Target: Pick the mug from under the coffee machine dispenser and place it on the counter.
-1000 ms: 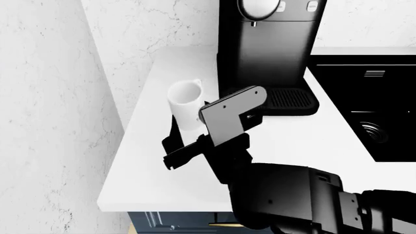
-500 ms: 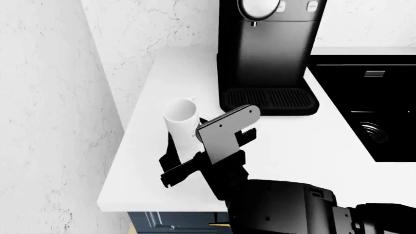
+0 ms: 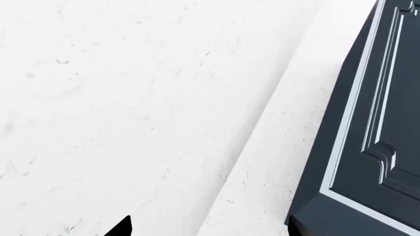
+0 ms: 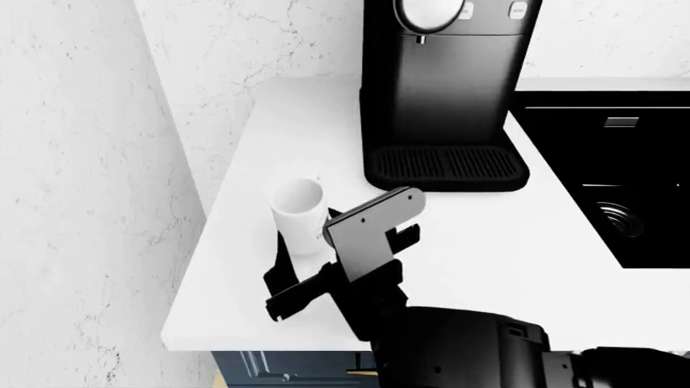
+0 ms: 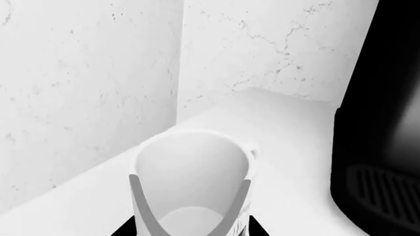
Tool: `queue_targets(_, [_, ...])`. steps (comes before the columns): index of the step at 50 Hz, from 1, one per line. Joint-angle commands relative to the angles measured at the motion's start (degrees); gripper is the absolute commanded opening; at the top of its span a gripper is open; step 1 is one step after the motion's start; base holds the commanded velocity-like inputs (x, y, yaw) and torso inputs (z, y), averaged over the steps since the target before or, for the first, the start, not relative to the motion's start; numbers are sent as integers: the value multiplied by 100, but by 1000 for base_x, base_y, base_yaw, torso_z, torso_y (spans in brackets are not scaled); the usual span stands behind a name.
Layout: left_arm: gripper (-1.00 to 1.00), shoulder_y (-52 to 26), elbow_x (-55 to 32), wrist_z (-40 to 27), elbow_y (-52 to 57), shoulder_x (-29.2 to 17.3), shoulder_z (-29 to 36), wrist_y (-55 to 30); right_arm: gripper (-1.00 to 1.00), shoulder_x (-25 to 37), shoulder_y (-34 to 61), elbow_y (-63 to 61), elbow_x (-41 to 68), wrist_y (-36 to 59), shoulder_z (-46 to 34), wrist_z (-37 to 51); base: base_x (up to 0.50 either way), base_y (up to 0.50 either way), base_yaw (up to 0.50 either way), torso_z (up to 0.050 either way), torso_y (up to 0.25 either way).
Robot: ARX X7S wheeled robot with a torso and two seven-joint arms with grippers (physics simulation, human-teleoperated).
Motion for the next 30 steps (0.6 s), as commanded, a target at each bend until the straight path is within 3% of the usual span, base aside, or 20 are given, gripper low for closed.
queue_targets(1, [100, 6, -12, 9, -11, 8, -11, 8, -100, -38, -81, 97, -146, -15, 23, -96, 0, 0, 0, 0, 0])
queue_targets(30, [100, 41, -19, 17, 9, 26, -56, 2, -100, -55, -253, 282, -185, -125, 19, -231, 0, 0, 0, 0, 0])
